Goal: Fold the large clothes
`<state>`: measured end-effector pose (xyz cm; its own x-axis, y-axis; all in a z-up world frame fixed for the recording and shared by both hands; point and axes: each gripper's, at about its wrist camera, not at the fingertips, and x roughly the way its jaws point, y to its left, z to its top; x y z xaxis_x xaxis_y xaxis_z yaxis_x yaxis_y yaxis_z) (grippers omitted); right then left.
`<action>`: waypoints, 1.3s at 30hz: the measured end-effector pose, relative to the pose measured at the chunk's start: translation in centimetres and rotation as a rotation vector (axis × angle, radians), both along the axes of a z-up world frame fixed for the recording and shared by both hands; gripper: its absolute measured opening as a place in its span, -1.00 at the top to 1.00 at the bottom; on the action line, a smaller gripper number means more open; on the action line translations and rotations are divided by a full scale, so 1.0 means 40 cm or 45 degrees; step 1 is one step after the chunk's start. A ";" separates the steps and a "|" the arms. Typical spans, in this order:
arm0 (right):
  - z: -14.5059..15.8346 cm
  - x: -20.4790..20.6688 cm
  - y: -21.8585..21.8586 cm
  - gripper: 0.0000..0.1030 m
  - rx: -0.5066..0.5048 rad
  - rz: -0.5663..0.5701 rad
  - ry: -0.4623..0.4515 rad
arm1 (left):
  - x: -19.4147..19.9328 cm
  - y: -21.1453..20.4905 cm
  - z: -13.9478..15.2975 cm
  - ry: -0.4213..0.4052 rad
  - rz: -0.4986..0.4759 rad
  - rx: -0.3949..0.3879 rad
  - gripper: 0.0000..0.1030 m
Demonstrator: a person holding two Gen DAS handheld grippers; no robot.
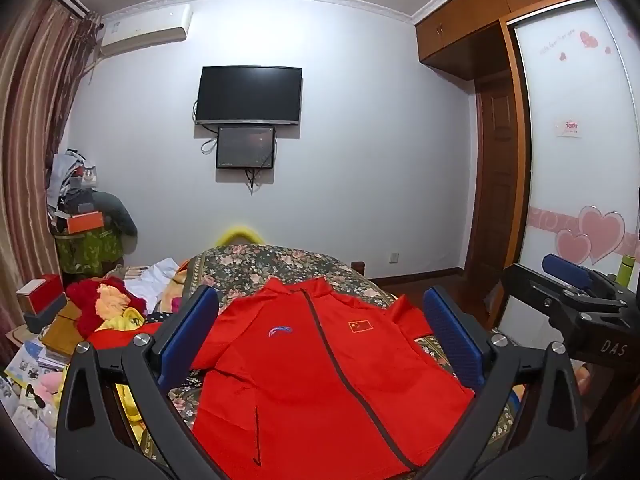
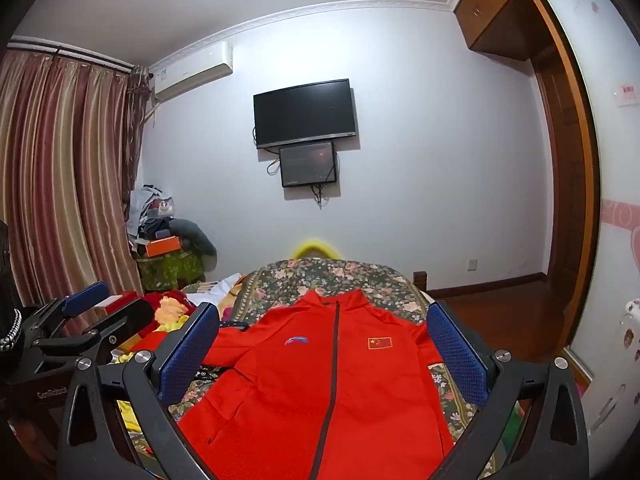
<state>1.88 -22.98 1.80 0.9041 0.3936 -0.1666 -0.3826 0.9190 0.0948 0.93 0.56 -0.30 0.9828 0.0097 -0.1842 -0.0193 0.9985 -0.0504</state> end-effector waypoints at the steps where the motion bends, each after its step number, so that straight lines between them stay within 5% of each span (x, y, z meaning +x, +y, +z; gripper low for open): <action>1: -0.005 0.003 -0.006 -1.00 0.000 -0.001 -0.001 | -0.002 -0.003 0.001 -0.002 -0.001 0.005 -1.00; 39: -0.005 0.010 -0.031 -1.00 0.005 -0.007 0.009 | -0.003 -0.014 -0.010 0.001 0.013 0.022 -1.00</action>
<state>2.26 -24.22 1.59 0.9050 0.3891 -0.1717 -0.3767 0.9208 0.1010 0.80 -0.01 -0.71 0.9825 0.0226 -0.1848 -0.0292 0.9990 -0.0328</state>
